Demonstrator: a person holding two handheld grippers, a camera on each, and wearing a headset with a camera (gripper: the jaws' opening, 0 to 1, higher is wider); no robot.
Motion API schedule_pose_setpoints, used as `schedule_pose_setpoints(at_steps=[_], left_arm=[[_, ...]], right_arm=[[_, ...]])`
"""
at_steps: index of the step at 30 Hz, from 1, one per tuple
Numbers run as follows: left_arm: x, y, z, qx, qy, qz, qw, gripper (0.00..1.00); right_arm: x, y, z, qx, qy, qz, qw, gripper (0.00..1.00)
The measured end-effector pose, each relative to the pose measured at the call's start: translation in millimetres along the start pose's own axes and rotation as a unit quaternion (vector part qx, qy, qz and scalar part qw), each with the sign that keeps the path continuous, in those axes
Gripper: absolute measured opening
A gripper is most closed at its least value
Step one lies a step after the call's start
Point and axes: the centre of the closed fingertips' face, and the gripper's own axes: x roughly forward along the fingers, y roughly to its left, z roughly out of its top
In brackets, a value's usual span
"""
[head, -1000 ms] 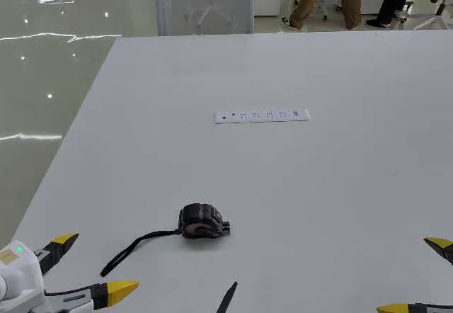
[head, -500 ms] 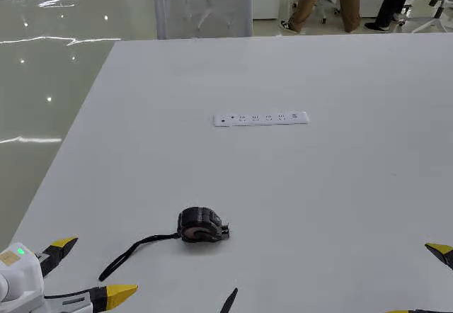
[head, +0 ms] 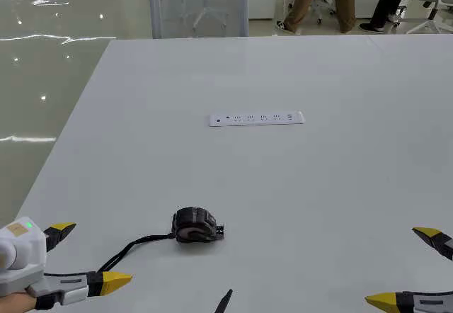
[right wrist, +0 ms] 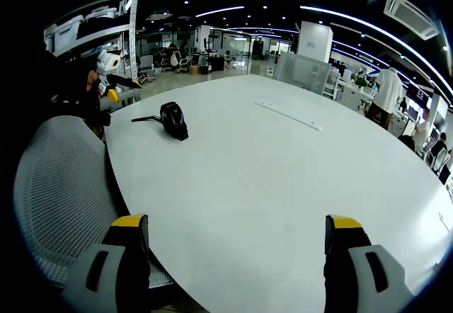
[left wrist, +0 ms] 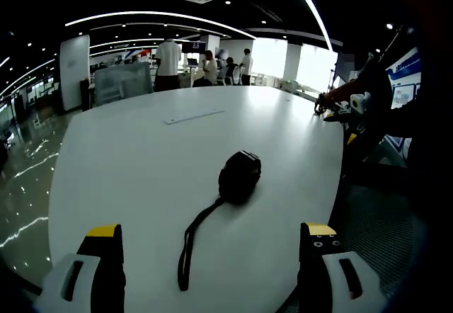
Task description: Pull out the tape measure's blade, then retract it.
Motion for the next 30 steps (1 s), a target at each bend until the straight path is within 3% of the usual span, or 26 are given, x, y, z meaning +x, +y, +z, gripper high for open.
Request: schedule_pose_setpoints(at_steps=[1, 5, 8, 13, 16, 21, 27, 30], left_arm=[[3.5, -0.3, 2.7, 0.019, 0.008, -0.004, 0.9998, 1.00], [15.3, -6.1, 12.4, 0.048, 0.019, -0.032, 0.9982, 1.00], [28.9, -8.2, 17.4, 0.078, 0.043, -0.054, 0.9946, 1.00], [46.9, -13.7, 25.0, 0.091, 0.058, -0.086, 0.9903, 1.00], [58.8, -20.2, 27.4, 0.139, 0.075, -0.110, 0.9812, 1.00], [73.5, -34.5, 38.7, 0.166, 0.082, -0.142, 0.9724, 1.00], [88.9, -41.1, 49.9, 0.200, 0.096, -0.159, 0.9620, 0.97], [97.3, -42.2, 48.2, 0.213, 0.117, -0.169, 0.9553, 0.97]], right_arm=[[2.0, -1.4, 1.6, -0.002, -0.001, 0.002, 1.0000, 1.00], [10.5, -1.3, 9.0, -0.014, -0.004, 0.012, 0.9998, 1.00], [21.9, 1.6, 24.3, -0.026, -0.008, 0.025, 0.9993, 1.00], [38.4, 5.0, 38.3, -0.034, -0.005, 0.039, 0.9986, 1.00], [49.6, 6.4, 46.3, -0.048, -0.007, 0.057, 0.9972, 1.00], [67.4, 13.1, 56.8, -0.062, -0.006, 0.079, 0.9949, 1.00], [86.0, 24.0, 65.8, -0.078, -0.007, 0.107, 0.9912, 1.00], [94.8, 26.1, 67.3, -0.083, -0.006, 0.117, 0.9897, 1.00]])
